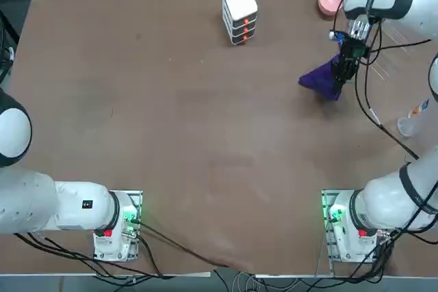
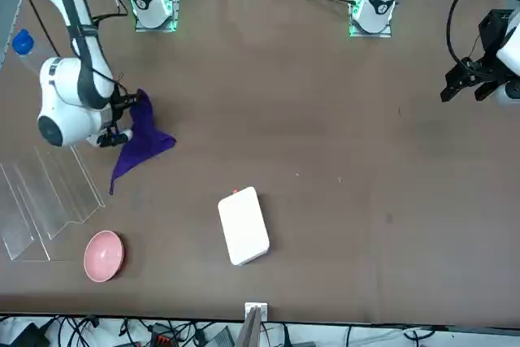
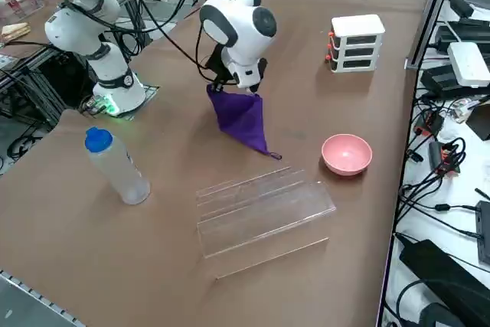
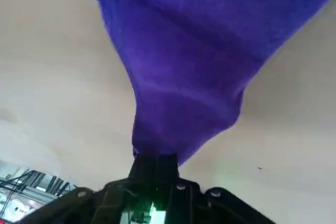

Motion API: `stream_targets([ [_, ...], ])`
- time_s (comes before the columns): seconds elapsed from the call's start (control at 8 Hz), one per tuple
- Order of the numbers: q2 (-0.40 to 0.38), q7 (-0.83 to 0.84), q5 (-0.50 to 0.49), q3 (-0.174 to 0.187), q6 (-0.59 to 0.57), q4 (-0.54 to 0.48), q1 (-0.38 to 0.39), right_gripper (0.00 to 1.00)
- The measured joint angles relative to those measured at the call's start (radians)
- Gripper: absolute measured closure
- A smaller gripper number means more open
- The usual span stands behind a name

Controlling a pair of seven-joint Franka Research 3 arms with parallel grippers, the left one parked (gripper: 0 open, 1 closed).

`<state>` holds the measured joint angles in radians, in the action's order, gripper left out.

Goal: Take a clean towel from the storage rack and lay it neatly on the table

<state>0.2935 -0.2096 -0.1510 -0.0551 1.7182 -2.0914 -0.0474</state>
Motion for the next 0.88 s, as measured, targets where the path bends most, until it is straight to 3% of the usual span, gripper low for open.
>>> stream_targets([
  [0.38,-0.024,-0.001,0.000,-0.002,0.094,-0.112,0.012,0.97],
  [0.5,-0.028,-0.001,0.000,-0.002,0.098,-0.123,0.012,0.91],
  [0.62,-0.029,-0.001,-0.001,-0.002,0.098,-0.125,0.013,0.84],
  [0.88,-0.036,-0.001,-0.001,-0.002,0.104,-0.118,0.015,0.50],
])
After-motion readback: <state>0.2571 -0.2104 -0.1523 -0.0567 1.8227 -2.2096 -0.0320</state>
